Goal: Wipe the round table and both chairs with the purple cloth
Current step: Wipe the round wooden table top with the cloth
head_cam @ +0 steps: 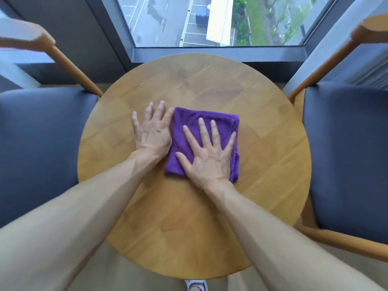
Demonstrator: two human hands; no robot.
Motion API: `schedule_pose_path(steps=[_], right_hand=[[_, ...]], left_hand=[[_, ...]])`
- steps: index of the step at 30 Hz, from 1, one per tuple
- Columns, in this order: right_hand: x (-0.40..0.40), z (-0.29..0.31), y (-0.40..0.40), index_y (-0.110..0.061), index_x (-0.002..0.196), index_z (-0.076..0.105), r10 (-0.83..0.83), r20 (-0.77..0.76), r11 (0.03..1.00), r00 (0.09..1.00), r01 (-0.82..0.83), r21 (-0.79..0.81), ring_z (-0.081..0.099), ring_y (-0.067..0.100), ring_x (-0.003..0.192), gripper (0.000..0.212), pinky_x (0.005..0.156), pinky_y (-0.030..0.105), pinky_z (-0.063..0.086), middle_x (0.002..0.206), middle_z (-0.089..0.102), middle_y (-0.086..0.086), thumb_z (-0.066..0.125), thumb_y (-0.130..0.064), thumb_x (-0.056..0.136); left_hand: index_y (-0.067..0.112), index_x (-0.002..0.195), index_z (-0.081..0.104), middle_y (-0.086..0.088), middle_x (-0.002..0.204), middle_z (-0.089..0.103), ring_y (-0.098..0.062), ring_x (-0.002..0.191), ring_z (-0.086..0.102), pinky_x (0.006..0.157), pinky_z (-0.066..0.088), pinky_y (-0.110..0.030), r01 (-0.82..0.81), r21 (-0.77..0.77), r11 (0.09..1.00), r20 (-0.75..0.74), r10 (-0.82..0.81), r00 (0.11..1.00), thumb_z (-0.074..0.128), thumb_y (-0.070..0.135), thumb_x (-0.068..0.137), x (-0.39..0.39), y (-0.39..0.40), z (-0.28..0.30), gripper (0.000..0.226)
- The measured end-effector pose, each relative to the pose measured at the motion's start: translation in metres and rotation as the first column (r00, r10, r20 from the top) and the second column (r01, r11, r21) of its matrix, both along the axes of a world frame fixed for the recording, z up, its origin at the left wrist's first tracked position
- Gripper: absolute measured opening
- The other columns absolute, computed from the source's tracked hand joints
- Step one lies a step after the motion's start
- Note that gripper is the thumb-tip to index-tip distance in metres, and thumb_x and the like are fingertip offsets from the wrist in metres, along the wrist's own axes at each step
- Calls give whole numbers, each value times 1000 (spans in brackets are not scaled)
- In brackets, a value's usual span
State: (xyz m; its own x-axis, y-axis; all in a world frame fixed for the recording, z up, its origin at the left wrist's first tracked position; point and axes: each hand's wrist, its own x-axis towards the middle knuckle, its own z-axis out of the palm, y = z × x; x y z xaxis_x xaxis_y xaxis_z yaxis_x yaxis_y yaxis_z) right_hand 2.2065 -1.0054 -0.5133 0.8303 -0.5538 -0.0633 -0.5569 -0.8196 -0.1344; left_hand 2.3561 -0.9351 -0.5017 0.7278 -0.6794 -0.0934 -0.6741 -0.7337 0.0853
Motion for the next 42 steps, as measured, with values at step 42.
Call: schedule_pose_path(steps=[42], right_hand=[[-182, 4, -68, -43, 156, 15, 1, -14, 1000, 1000, -1, 7, 0, 22, 154, 73, 123, 54, 3, 168, 7, -2, 21, -73, 90]], left_hand=[[31, 149, 38, -4, 163, 22, -27, 150, 18, 119, 23, -51, -137, 12, 990, -242, 136, 961, 41, 19, 98, -138, 35, 20, 52]])
